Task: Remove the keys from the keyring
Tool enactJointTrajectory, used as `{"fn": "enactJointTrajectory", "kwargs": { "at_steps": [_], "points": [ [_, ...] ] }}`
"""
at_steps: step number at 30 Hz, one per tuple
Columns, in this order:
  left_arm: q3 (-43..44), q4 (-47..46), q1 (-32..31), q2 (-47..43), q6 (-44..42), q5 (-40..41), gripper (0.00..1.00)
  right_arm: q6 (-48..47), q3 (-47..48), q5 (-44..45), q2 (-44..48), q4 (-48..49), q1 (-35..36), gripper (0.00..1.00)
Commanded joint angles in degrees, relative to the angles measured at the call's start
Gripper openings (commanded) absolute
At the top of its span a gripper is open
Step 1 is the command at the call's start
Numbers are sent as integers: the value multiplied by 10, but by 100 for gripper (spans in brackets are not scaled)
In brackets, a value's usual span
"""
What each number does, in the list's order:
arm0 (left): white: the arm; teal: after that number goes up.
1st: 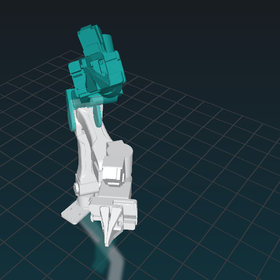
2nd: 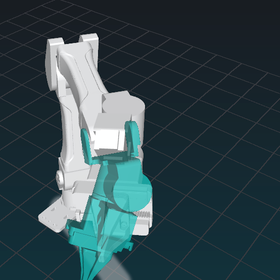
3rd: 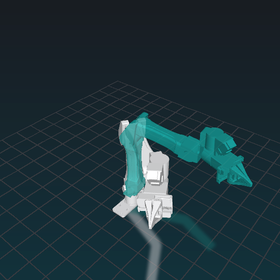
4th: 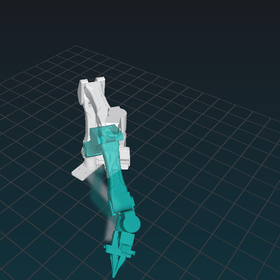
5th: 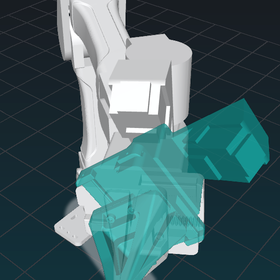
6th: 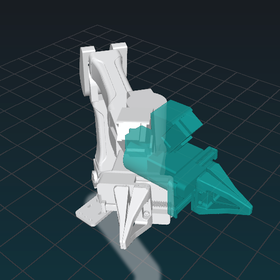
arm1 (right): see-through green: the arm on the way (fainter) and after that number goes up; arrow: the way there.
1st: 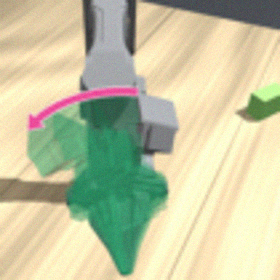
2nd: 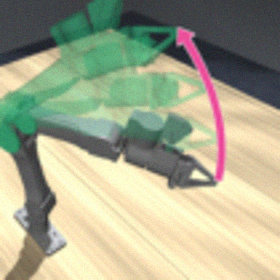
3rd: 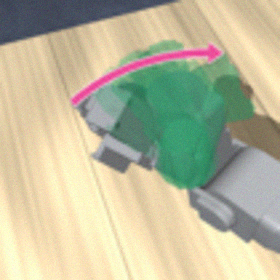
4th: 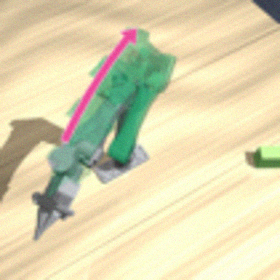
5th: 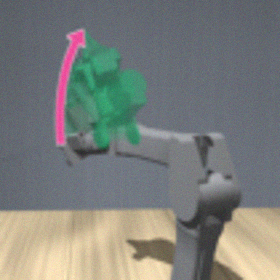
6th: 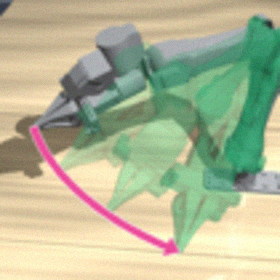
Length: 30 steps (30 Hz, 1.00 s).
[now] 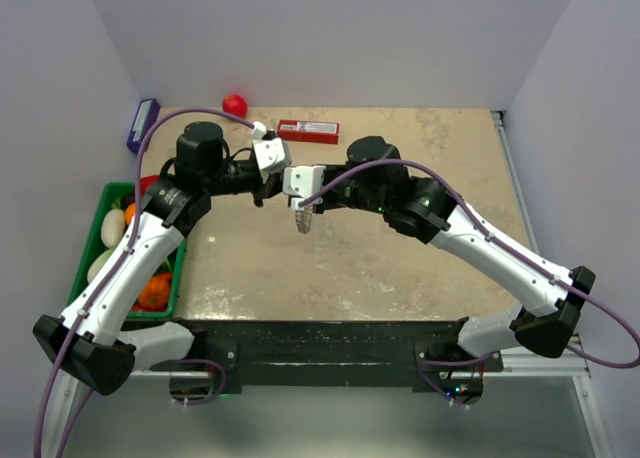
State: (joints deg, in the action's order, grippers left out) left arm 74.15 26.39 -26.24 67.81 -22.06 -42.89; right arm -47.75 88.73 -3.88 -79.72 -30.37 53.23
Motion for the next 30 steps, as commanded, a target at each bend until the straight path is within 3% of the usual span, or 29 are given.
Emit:
{"fn": "enactJointTrajectory", "kwargs": {
  "at_steps": [1, 30],
  "points": [
    [3, -41, -6, -20, -3, -50, 0, 25, -1, 3, 9, 36, -11, 0],
    [14, -10, -5, -26, -30, -107, 0, 48, -8, -38, 13, 44, -58, 0]
  ]
}}
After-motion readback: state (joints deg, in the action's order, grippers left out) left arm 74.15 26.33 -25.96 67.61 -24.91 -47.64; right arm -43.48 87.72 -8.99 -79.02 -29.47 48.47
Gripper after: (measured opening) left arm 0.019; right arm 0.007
